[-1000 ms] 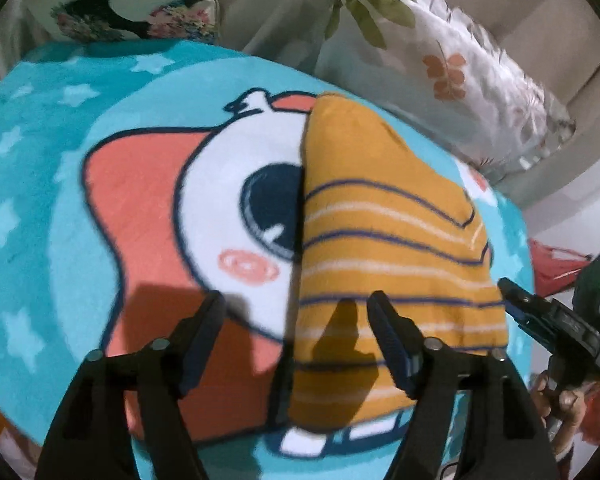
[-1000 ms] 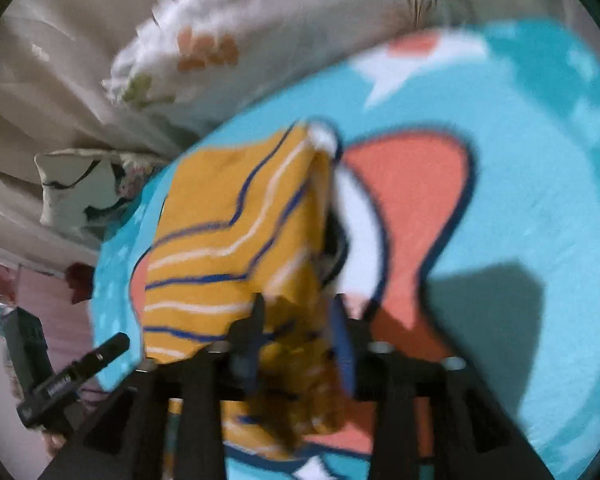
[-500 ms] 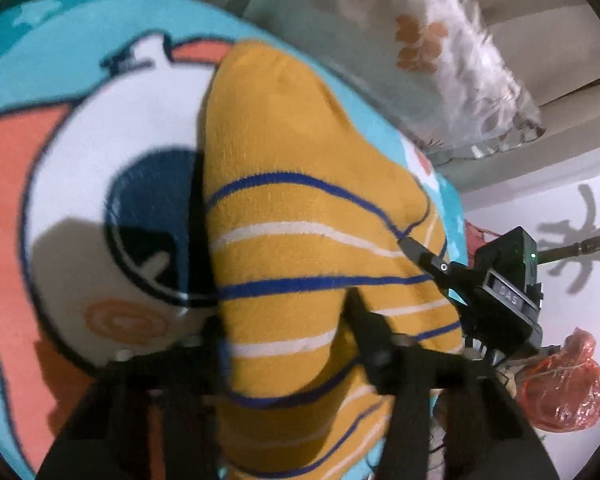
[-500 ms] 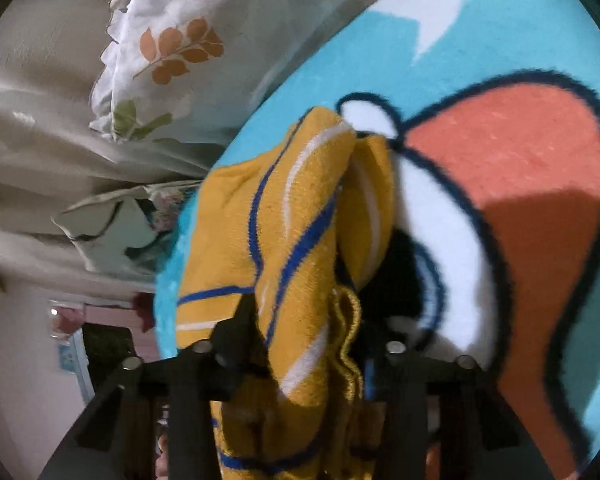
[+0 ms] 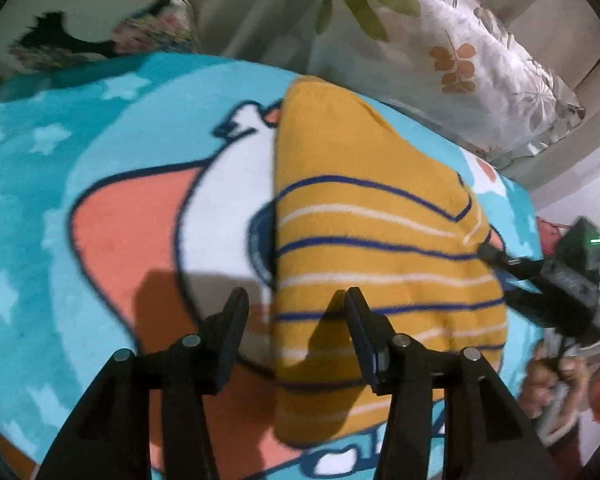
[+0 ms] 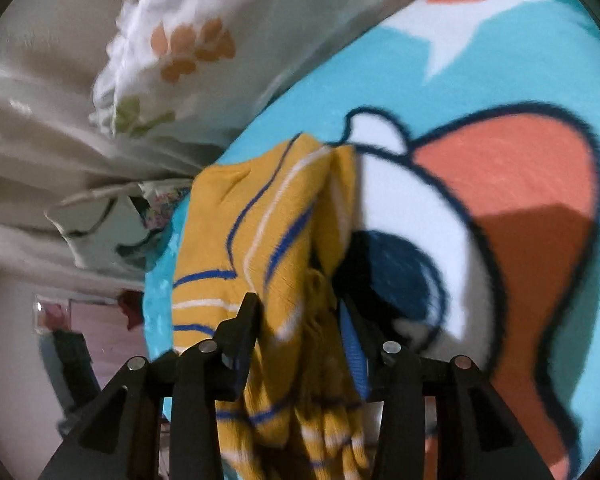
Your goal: Fold small clothes
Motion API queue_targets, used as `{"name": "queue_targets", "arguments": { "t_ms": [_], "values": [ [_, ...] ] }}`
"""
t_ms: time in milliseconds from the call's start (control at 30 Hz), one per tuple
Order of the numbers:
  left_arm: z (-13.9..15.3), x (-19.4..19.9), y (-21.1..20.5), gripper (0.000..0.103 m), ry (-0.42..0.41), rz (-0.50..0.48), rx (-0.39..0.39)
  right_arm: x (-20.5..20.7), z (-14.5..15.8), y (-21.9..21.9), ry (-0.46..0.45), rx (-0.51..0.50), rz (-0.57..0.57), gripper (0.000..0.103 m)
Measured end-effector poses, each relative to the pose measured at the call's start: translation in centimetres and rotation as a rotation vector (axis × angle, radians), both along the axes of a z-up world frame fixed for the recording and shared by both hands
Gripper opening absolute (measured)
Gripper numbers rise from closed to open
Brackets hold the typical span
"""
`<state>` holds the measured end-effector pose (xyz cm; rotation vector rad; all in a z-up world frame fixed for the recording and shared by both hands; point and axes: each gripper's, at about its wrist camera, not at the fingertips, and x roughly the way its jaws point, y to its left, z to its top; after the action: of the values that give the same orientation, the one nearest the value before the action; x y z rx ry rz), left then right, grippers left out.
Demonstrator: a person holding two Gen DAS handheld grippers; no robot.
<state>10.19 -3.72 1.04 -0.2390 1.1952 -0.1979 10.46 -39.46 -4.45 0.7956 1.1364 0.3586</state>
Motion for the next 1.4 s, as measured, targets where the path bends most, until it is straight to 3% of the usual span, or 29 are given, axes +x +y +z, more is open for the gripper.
{"name": "queue_targets", "arguments": {
  "t_ms": [100,167,267,367,433,500,600,667,767,900,1067,1400],
  "values": [
    [1.3,-2.2,1.5,0.058,-0.063,0.053,0.047,-1.8,4.1,-0.8,-0.103,-0.043,-0.036,0.045],
    [2.0,-2.9,1.6,0.062,-0.097,0.087,0.069,-2.6,6.4,-0.4,-0.170,-0.021,-0.032,0.045],
    [3.3,-4.5,2.0,0.069,-0.151,0.156,0.087,-2.9,8.1,2.1,-0.229,0.031,0.054,0.045],
    [5.2,-5.7,1.4,0.069,-0.226,0.181,0.151,-2.5,6.3,4.7,-0.182,0.050,0.153,0.045],
    [6.5,-6.7,1.0,0.070,-0.280,0.188,0.220,-2.1,3.3,5.3,-0.093,-0.020,0.149,0.044],
    [7.7,-7.7,0.6,0.077,-0.329,0.197,0.269,-2.5,1.6,4.7,-0.064,-0.041,0.130,0.037],
    [9.4,-9.9,0.4,0.092,-0.437,0.224,0.310,-3.7,2.0,4.0,-0.080,-0.029,0.123,0.037],
    [10.1,-10.8,0.1,0.092,-0.467,0.219,0.334,-4.4,2.7,4.4,-0.091,-0.067,0.138,0.038],
    [10.3,-11.1,-0.4,0.092,-0.437,0.197,0.337,-5.6,3.9,4.5,-0.112,-0.102,0.140,0.045],
    [9.1,-11.2,-1.3,0.092,-0.336,0.114,0.231,-7.4,5.1,4.2,-0.139,-0.139,0.109,0.052],
    [6.8,-11.3,-3.2,0.092,-0.275,0.051,0.243,-9.8,5.5,3.6,-0.129,-0.210,0.058,0.056],
    [4.3,-9.7,-2.9,0.092,-0.202,-0.034,0.170,-12.5,6.4,3.7,-0.086,-0.368,-0.030,0.056]
  ]
}}
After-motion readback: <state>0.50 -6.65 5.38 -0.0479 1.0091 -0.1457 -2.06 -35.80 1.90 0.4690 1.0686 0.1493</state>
